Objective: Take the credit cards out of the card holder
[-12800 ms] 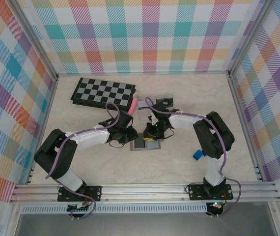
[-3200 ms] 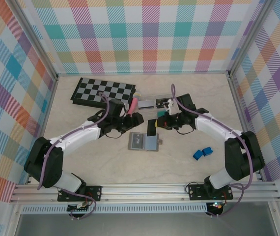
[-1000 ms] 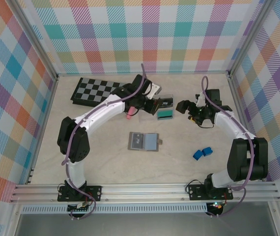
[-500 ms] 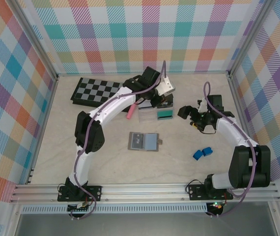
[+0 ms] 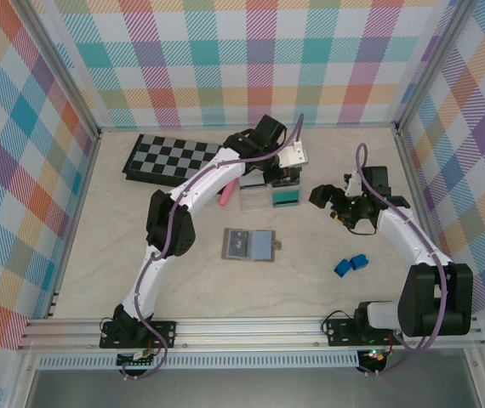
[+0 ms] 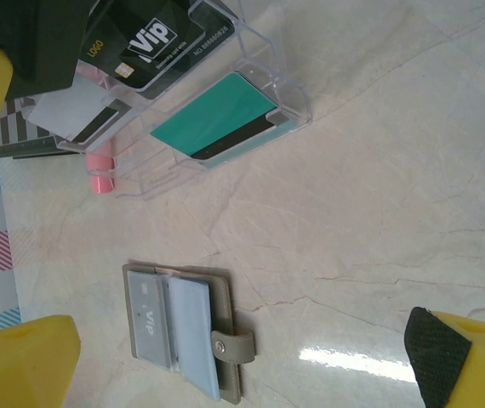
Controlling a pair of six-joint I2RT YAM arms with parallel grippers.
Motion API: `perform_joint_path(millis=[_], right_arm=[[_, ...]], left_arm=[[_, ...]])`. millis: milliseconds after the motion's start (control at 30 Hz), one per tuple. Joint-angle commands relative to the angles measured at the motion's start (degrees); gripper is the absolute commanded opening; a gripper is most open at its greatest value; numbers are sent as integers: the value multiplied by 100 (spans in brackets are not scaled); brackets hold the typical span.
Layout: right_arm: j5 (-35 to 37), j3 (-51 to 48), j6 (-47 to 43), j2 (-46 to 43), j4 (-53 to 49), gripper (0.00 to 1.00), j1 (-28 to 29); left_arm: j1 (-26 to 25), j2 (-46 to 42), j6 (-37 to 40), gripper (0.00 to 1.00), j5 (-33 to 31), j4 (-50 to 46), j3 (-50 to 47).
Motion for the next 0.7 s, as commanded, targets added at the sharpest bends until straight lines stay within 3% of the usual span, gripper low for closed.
perform_joint_path(millis=[0,300,467,667], right_arm=[[-137,-63,-80,-128,-149,100,-29],[-55,-45,-45,-136,-221,100,-27],[-87,-63,-50,-95,-218,100,-24],[-115,-63,-37,-71,-219,100,-26]], left_arm=[[-52,293,253,0,-125,-252,357],[-51,589,381,0,-683,-155,518],[-50,629,373,0,-667,-120,518],[-52,659,330,10,-610,-21,526]])
